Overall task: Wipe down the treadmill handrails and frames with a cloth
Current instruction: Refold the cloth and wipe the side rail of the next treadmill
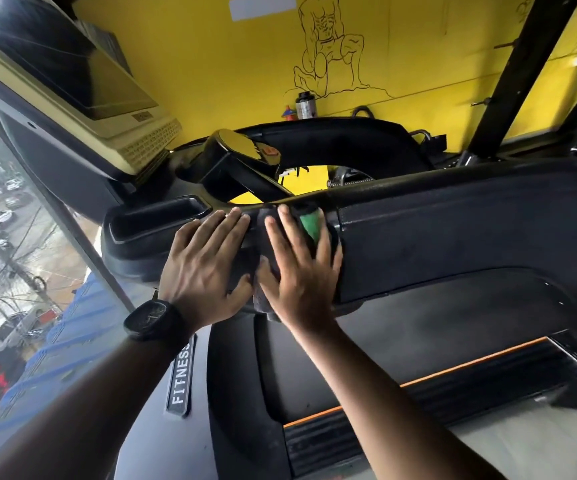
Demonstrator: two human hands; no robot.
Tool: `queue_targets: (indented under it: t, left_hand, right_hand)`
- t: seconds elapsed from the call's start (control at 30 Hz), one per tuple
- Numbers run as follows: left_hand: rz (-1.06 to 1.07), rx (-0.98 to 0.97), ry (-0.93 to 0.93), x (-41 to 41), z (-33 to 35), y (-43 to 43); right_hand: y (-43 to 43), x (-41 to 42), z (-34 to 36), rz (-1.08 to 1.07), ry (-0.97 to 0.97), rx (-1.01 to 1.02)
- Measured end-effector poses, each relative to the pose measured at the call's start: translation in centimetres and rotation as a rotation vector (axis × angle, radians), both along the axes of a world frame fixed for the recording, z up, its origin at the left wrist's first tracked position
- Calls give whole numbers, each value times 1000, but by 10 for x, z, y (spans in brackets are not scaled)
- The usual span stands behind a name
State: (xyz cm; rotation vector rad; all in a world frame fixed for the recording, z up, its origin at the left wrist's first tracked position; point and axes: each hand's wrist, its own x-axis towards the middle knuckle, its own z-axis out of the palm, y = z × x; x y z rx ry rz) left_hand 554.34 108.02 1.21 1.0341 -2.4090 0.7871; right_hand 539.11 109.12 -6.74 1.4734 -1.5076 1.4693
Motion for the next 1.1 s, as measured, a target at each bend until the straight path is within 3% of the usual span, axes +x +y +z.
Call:
queue_targets:
  t: [0.07, 0.2, 0.23, 0.27, 0.37, 0.43, 0.5, 0.57, 0.63, 0.77, 0.8, 0.83, 0.93, 0.97, 1.0, 1.1]
  left_hand:
    - [0, 5, -9, -1, 0, 1]
    - [25, -4, -22, 0, -2, 2]
    - [27, -7, -16, -1, -2, 1]
    - [27, -6, -9, -2, -1, 1]
    - [9, 0, 14, -4, -1, 2]
    - [0, 6, 5, -3, 0, 1]
    - [12, 15, -14, -2, -1, 2]
    - [25, 17, -9, -4, -1, 3]
    - [27, 17, 8, -7, 0, 5]
    - [16, 25, 15, -11, 1, 6]
    - [19, 25, 7, -12, 1, 6]
    - [26, 24, -2, -12, 0, 6]
    - [50, 22, -6, -15, -1, 6]
    - [55, 25, -2, -17, -1, 6]
    - [56, 30, 1, -19, -1, 5]
    - [41, 46, -12, -25, 1, 3]
  right_hand:
    - [-4, -19, 2, -8, 91, -33]
    - [1, -25, -20, -117, -470, -14]
    - [3, -12, -20, -107, -513, -3]
    - [4, 3, -19, -82, -458, 13]
    - [2, 21, -9, 6, -50, 22]
    - [-4, -3, -4, -1, 57, -19]
    - [-5, -30, -9, -67, -93, -35]
    - [-1, -37, -16, -121, -412, -32]
    - [2, -16, -14, -120, -511, -7]
    - [-1, -18, 2, -15, -25, -20]
    - [-2, -32, 2, -20, 23, -32]
    - [-2, -44, -1, -45, -22, -37]
    - [2, -46, -17, -108, -536, -11]
    - [4, -33, -18, -101, -614, 8]
    - [5, -21, -17, -89, -573, 23]
    - [2, -23, -7, -45, -113, 6]
